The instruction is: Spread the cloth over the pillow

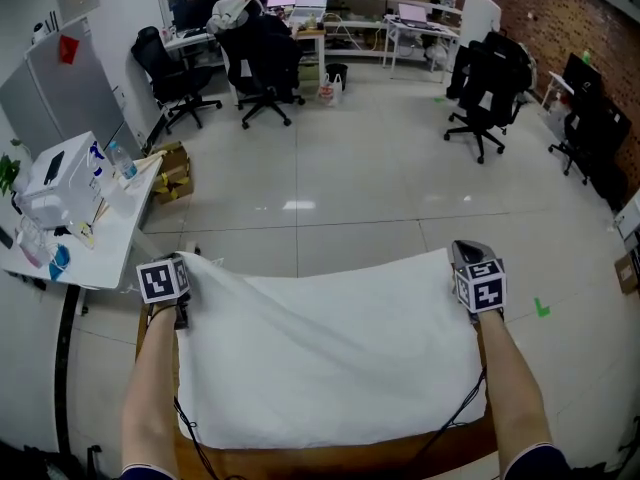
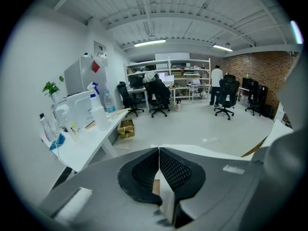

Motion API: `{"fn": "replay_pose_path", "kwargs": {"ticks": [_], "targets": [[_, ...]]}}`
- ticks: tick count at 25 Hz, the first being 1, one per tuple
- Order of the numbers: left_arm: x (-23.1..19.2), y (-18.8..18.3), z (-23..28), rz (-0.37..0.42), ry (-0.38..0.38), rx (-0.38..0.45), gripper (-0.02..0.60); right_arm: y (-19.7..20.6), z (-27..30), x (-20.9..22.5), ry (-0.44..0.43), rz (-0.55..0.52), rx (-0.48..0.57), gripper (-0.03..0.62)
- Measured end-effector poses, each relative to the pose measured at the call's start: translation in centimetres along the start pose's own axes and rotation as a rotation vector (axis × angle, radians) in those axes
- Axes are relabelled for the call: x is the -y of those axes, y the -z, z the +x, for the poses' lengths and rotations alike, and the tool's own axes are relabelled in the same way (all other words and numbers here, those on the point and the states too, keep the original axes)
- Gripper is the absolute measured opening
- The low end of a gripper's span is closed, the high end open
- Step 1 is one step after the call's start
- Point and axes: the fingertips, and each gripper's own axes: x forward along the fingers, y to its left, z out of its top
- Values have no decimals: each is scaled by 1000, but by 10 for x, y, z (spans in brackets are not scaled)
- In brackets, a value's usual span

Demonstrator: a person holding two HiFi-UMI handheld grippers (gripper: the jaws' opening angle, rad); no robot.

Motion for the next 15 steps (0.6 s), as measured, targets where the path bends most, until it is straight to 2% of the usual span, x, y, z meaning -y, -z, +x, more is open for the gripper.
{"fn": "replay_pose_path", "kwargs": {"ticks": [6, 15], "targets": [[4, 33, 31, 20, -5, -68, 14, 12, 10, -3, 0, 3, -33, 25], [15, 62, 52, 37, 42, -153, 14, 27, 21, -2, -29, 60, -90, 34]]}}
